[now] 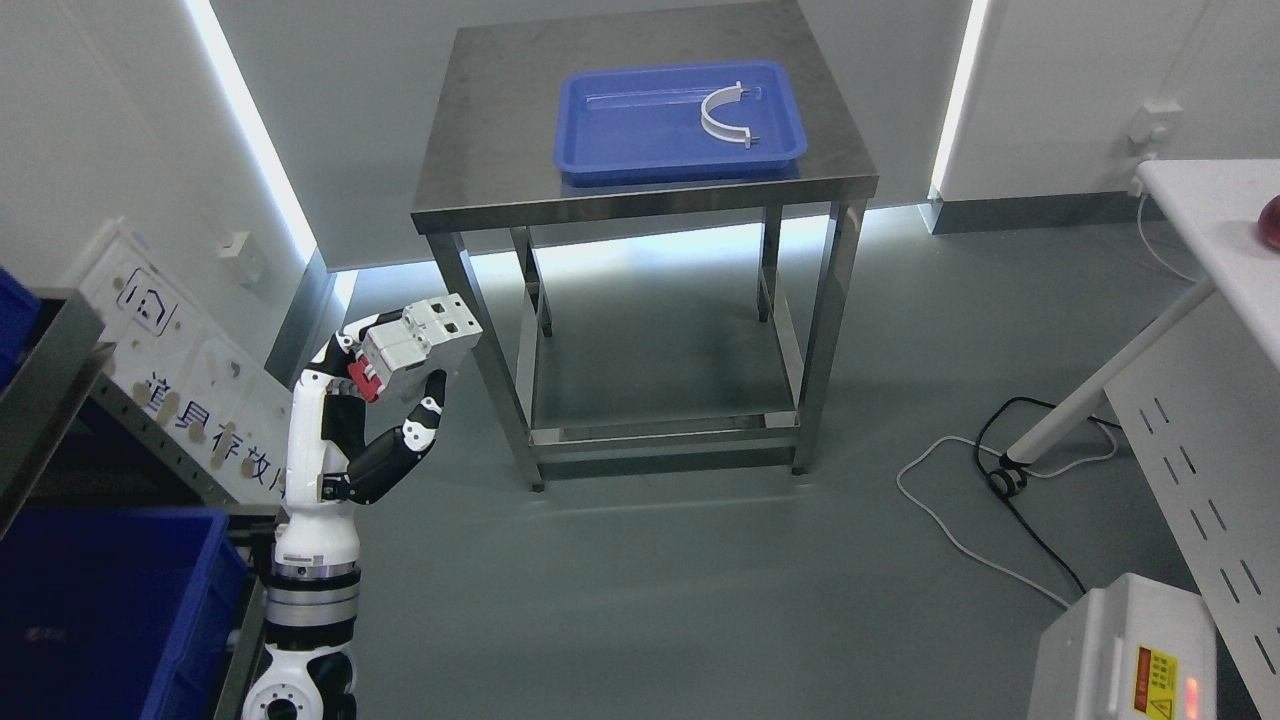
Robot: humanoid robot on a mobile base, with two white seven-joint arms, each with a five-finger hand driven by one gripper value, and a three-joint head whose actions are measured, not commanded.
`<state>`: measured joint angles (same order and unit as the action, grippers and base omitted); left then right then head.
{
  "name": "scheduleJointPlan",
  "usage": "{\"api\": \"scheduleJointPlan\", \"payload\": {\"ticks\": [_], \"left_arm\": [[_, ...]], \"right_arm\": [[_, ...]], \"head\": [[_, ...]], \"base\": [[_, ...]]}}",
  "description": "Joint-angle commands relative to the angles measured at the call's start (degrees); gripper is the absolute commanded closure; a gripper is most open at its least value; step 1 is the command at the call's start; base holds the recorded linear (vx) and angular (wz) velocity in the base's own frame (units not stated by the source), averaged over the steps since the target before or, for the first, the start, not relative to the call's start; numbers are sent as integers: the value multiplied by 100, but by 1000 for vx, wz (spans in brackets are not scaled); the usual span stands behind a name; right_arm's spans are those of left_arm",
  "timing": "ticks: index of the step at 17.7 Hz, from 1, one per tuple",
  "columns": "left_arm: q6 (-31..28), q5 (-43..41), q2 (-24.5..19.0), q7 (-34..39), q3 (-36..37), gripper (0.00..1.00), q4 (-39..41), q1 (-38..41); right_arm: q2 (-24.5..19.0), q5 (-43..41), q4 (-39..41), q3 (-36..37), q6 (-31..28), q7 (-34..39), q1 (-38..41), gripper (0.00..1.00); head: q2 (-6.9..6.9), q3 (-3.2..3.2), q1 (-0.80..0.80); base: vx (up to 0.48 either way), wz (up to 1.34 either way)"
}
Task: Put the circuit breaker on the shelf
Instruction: 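Hold the breaker raised in the left hand while turning toward the bin shelf, then carry the breaker with the left hand over the large blue bin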
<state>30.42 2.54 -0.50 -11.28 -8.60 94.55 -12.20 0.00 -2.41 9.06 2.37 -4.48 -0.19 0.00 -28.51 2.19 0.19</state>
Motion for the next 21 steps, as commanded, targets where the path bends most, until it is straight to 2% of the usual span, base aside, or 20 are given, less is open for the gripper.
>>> {"api": "scheduleJointPlan", "payload": {"ticks": [1, 4, 9, 12, 14, 18, 21], "left_arm": [[17, 54, -380, -129, -230, 84, 336, -466], [-63, 54, -688, -146, -230, 84, 336, -546], [-317, 28, -697, -261, 34, 84, 345, -933], [-335, 28, -706, -270, 25, 84, 345, -959], [-413, 28, -663, -270, 51, 84, 345, -1256], [-1694, -25, -487, -243, 604, 84, 345, -2469], [-2731, -428, -495, -252, 789, 84, 327, -2656]], "right_arm": [[100, 3, -1, 0, 175, 1, 96, 0], [100, -5, -1, 0, 175, 1, 96, 0], [100, 3, -1, 0, 175, 1, 96, 0], [100, -5, -1, 0, 175, 1, 96, 0], [100, -5, -1, 0, 175, 1, 96, 0], [100, -5, -1, 0, 175, 1, 96, 0], [100, -5, -1, 0, 175, 1, 96, 0]], "head": [[0, 0, 0], [0, 0, 0], [0, 0, 0], [0, 0, 0], [0, 0, 0], [0, 0, 0], [0, 0, 0]], "base": [[-385, 201], [-433, 200], [-431, 315], [-420, 934], [-354, 1353], [-258, 1554], [-130, 1452]]}}
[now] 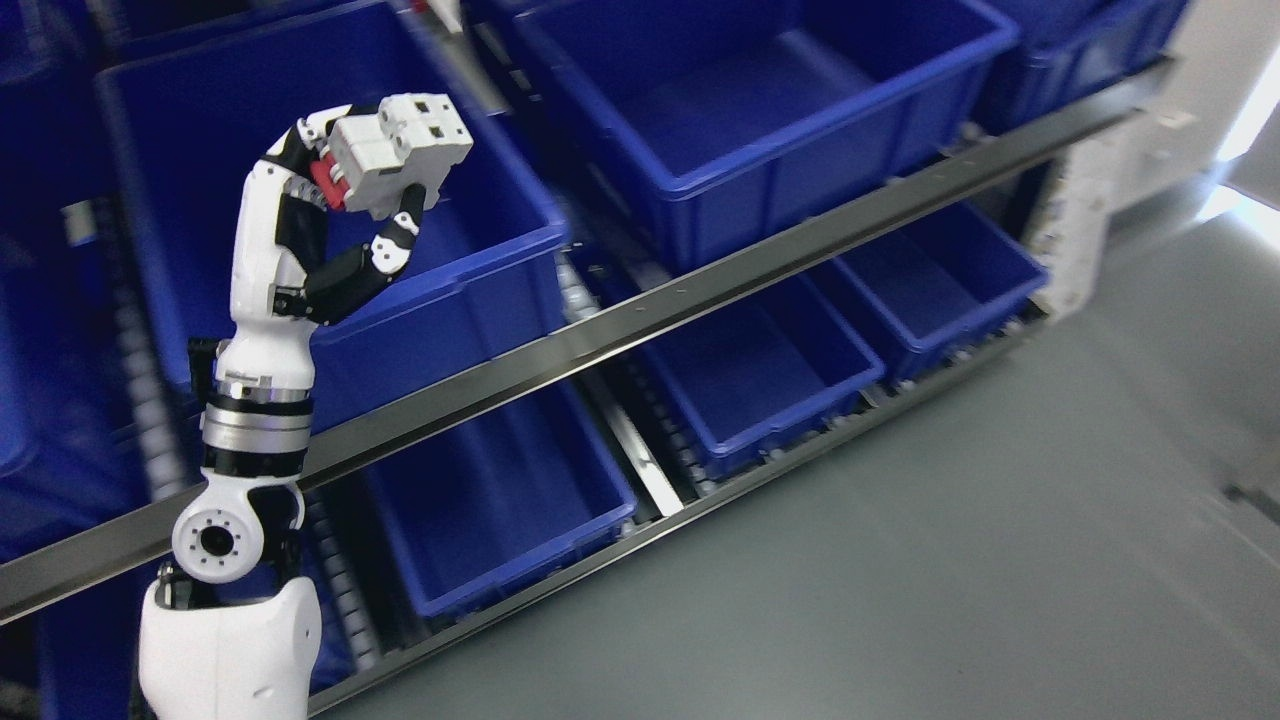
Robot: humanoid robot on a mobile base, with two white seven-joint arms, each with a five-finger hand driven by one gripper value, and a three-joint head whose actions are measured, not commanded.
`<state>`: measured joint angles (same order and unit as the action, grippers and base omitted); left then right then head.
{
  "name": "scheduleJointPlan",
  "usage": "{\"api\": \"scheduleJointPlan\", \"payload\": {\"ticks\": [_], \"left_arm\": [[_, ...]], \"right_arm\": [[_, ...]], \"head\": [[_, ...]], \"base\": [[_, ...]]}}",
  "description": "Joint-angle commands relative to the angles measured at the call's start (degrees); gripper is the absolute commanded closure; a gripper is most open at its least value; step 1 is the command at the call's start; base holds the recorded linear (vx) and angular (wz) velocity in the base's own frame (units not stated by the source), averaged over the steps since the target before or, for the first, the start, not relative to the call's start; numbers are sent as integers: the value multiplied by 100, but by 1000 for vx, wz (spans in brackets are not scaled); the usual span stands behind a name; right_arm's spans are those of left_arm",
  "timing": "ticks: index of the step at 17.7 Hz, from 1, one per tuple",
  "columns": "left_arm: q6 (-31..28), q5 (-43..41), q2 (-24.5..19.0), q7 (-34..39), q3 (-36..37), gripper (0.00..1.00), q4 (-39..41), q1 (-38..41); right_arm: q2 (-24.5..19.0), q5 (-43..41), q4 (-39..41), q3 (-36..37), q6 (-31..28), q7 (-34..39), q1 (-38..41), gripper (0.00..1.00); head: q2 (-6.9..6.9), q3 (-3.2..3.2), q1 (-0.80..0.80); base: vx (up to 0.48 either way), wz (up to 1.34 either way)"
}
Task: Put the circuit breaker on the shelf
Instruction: 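Carry the breaker with the left hand over the large blue bin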
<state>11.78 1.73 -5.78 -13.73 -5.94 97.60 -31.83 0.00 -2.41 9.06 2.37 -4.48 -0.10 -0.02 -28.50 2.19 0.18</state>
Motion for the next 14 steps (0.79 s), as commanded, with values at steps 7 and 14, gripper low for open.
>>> {"api": "scheduleJointPlan", "payload": {"ticks": [7, 14], "left_arm": [[-1591, -392, -54, -7, 427, 83, 13, -772], [-2117, -428, -1221, -59, 445, 83, -347, -1158]], "right_arm": [[100, 4, -1, 0, 176, -7, 98, 0], [100, -5, -1, 0, 176, -7, 98, 0]], "head": [[0, 0, 0], [1, 0, 0]], "base": [[7, 680], [65, 88]]}}
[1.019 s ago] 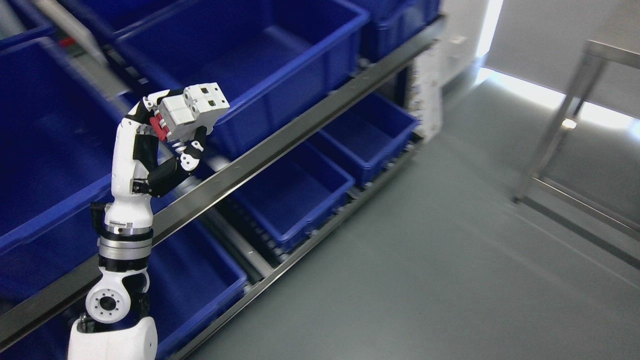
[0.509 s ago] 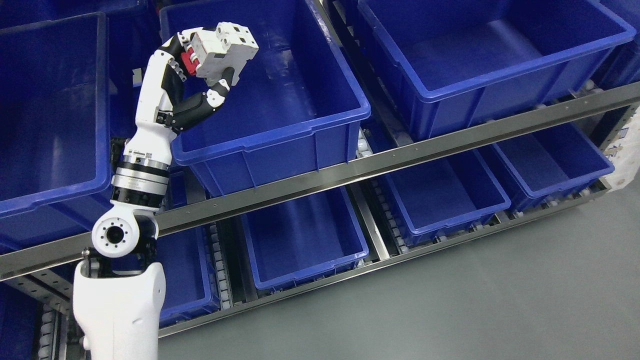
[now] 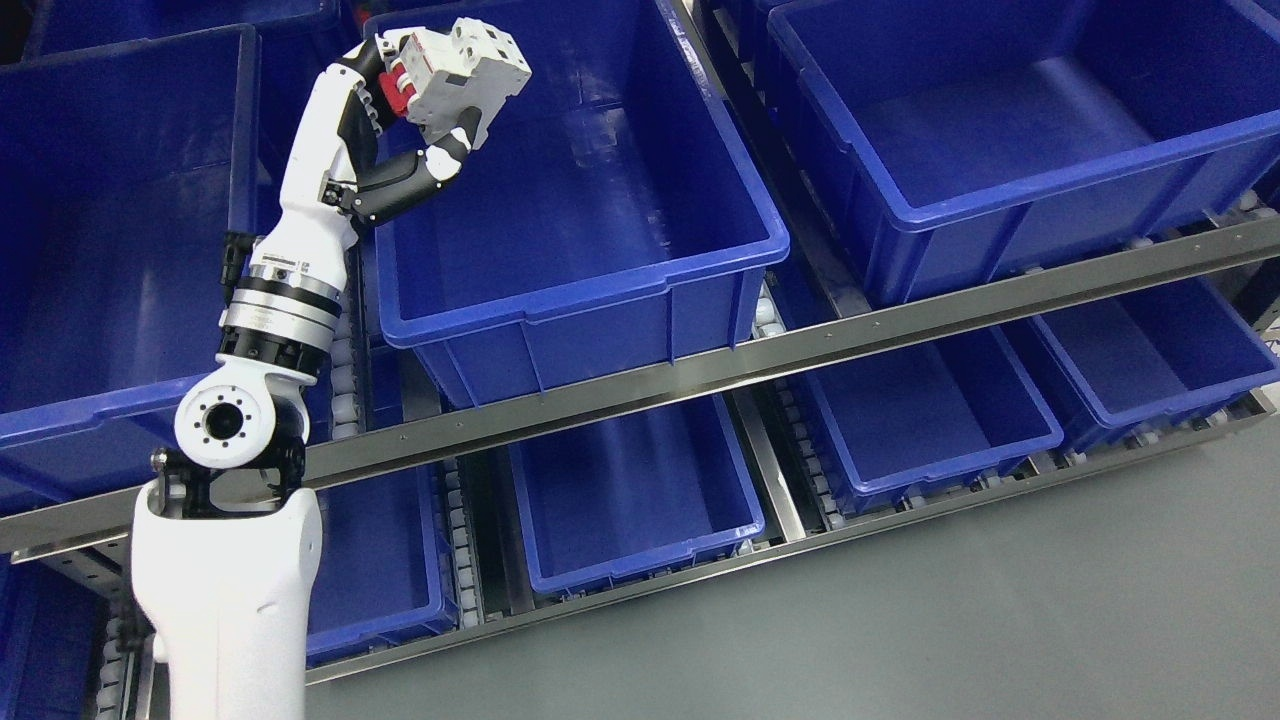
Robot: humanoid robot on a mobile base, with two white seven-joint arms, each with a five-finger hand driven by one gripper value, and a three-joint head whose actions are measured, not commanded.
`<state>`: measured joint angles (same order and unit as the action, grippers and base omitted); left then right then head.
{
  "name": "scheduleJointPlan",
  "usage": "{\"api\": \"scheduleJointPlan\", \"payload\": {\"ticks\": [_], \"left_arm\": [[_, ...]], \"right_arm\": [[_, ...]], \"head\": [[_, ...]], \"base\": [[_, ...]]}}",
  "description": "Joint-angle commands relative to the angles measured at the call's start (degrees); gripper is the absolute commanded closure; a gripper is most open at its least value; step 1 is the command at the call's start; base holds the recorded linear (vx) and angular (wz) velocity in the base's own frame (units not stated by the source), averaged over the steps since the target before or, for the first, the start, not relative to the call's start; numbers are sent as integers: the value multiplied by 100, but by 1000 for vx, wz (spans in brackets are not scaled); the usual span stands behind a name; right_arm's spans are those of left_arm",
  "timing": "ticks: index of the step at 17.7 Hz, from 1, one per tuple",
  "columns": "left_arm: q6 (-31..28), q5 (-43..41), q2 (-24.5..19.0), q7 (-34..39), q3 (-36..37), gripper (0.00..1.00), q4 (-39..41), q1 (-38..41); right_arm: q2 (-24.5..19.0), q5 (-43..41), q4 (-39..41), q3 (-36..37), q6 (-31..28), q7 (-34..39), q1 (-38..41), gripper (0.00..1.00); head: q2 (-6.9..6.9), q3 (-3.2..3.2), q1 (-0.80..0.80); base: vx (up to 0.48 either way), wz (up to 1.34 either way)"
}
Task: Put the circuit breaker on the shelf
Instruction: 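Carry the breaker with the left hand over the large blue bin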
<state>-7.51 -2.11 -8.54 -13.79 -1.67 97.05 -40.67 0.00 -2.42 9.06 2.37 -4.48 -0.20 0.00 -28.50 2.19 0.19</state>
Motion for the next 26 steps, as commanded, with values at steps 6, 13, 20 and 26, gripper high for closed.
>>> {"api": "scheduleJointPlan", "payload": {"ticks": [6, 13, 20, 26], "left_arm": [[-752, -964, -1958, -1712, 79, 82, -1589, -1336], [-498, -1555, -1547, -2040, 2168, 79, -4304, -3112], [557, -3006, -632, -1987, 1794, 80, -6618, -3360], [575, -3006, -473, -1487, 1152, 74, -6699, -3351]], "right_arm": [[100, -4, 8, 0, 176, 2, 96, 0], [100, -4, -1, 0, 176, 2, 96, 0], [100, 4, -1, 0, 176, 2, 96, 0], [100, 4, -1, 0, 176, 2, 96, 0]], "head": [[0, 0, 0], [1, 0, 0], [1, 0, 0], [1, 0, 0]], "base": [[56, 0], [99, -91], [63, -82], [16, -16]]}}
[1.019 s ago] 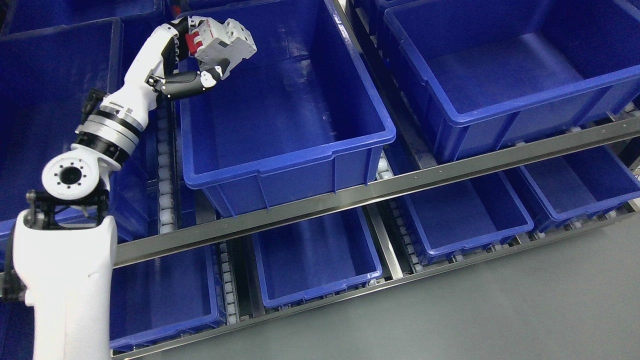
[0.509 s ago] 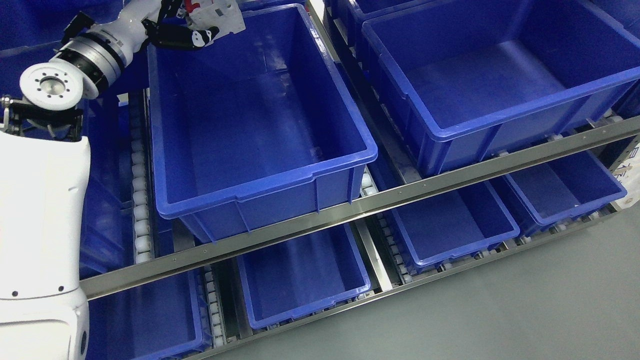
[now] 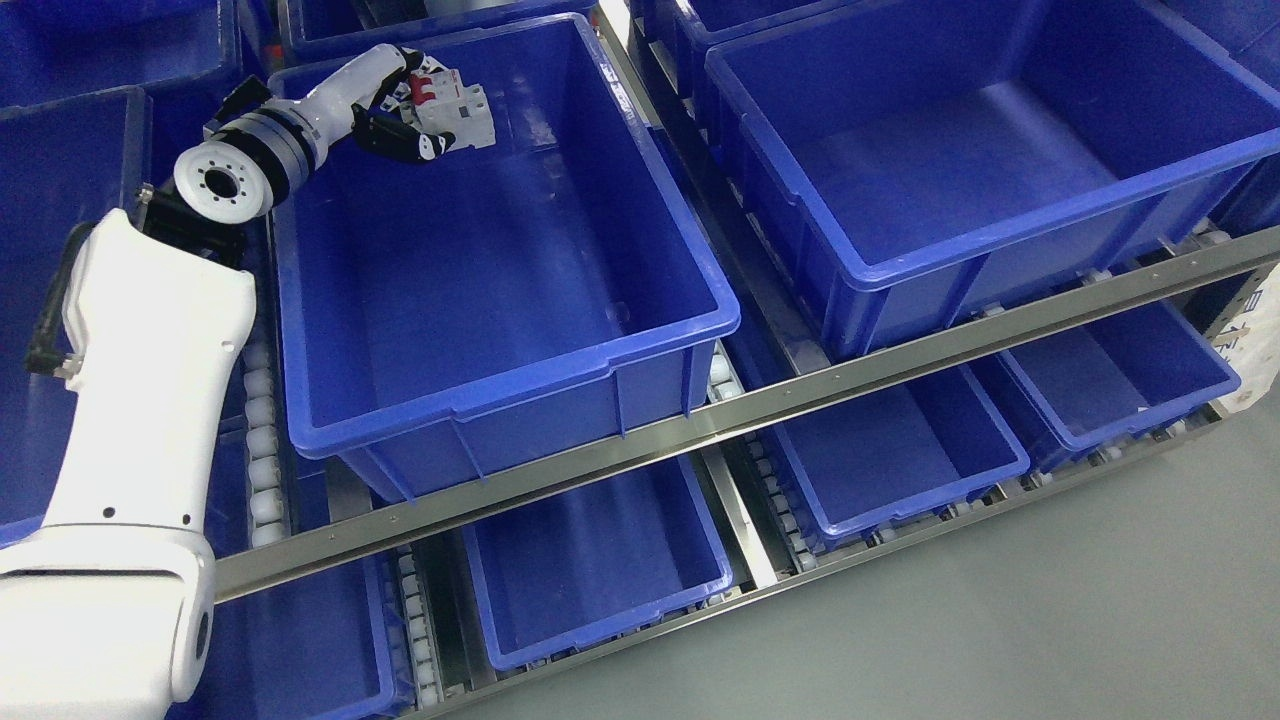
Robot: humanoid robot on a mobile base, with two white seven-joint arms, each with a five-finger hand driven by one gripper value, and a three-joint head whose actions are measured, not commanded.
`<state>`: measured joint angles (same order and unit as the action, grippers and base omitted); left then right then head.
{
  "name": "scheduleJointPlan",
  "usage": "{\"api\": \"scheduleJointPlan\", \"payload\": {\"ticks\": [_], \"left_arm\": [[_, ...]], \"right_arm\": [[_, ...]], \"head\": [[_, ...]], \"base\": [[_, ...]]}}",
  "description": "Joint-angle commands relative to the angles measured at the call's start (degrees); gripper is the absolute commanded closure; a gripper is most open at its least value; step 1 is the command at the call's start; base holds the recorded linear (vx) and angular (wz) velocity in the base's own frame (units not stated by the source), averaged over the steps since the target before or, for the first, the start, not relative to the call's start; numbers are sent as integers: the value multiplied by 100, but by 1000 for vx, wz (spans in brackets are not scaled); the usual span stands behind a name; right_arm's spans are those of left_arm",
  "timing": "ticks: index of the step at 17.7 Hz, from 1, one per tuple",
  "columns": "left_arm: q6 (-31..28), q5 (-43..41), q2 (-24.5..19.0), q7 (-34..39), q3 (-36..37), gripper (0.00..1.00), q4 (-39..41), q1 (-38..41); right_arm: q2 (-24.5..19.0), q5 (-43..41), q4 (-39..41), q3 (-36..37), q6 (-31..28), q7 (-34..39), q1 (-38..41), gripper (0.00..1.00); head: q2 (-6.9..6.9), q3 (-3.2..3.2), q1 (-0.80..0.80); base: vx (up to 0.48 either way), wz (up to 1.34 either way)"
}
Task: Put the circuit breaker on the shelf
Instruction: 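Carry the breaker with the left hand over the large blue bin, then lower the breaker into the bin and open the left hand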
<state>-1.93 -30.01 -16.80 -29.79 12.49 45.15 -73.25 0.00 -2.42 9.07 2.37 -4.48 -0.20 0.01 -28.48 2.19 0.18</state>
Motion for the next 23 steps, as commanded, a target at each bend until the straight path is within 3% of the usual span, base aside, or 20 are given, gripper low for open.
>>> {"api": "scheduleJointPlan", "payload": {"ticks": [1, 3, 10, 23], "left_arm": [[17, -207, 361, 123, -256, 70, -1509, -93], [17, -207, 388, 157, -256, 64, -1492, -23], [17, -207, 555, 404, -414, 63, -1509, 109], [26, -207, 467, 641, -414, 39, -1509, 83]], "right_arm": [[100, -4, 7, 0, 175, 3, 96, 0], [100, -4, -2, 0, 175, 3, 96, 0], [100, 5, -2, 0, 175, 3, 96, 0], [100, -4, -2, 0, 175, 3, 96, 0]], "head": [[0, 0, 0], [0, 0, 0], [0, 0, 0], [0, 0, 0]], "base": [[0, 0], [0, 0], [-2, 11], [0, 0]]}}
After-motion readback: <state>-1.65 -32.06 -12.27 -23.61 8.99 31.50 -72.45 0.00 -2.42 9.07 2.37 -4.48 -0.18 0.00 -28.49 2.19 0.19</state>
